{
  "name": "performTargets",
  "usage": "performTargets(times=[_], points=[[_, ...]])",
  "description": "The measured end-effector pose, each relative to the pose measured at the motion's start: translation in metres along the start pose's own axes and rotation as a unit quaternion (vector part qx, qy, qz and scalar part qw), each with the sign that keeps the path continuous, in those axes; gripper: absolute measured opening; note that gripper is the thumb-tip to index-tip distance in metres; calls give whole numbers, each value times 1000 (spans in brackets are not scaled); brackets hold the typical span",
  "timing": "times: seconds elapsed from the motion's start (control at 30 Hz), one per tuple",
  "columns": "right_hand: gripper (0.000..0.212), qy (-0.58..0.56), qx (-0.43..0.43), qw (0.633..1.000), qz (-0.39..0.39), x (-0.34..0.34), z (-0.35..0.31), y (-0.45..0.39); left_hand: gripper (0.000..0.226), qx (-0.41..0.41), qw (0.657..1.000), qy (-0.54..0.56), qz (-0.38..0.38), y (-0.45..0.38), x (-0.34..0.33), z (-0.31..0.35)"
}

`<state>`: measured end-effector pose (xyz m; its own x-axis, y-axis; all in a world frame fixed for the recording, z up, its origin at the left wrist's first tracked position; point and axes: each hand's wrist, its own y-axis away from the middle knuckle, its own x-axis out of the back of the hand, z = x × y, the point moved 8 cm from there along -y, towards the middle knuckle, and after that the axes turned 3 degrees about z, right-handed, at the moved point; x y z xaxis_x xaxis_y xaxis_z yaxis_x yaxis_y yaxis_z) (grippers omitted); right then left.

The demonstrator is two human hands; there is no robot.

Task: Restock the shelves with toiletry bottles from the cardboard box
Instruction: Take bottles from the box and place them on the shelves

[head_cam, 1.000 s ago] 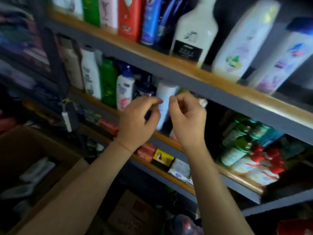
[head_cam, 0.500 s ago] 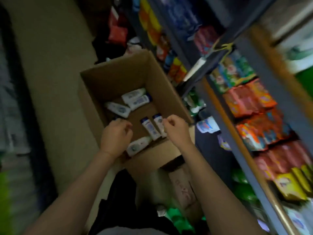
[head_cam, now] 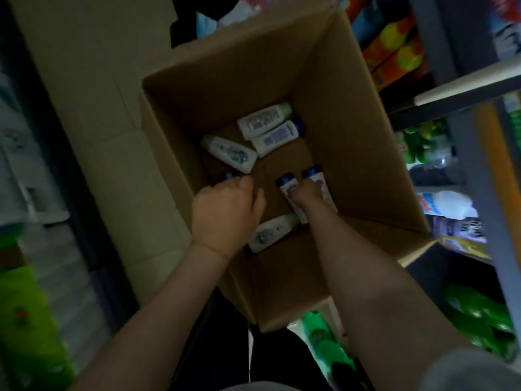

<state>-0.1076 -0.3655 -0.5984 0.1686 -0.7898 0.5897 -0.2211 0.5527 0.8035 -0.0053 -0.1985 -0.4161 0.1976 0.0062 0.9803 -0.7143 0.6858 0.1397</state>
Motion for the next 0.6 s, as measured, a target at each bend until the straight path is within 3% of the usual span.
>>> performTargets(times=[0.23,0.4,0.5,0.6], points=[[35,1,-44,998,52,-32,43,-39,35,-4,999,-1,45,2,2,1],[58,10,-46,999,7,-44,45,-42,34,-11,997,17,70,2,3,3],[83,-110,-34,993,-33,-39,24,-27,34,-10,998,16,63,2,0,2],[80,-203,-16,978,-48,-21,-6,-1,34,-16,998,21,56,1,0,4]])
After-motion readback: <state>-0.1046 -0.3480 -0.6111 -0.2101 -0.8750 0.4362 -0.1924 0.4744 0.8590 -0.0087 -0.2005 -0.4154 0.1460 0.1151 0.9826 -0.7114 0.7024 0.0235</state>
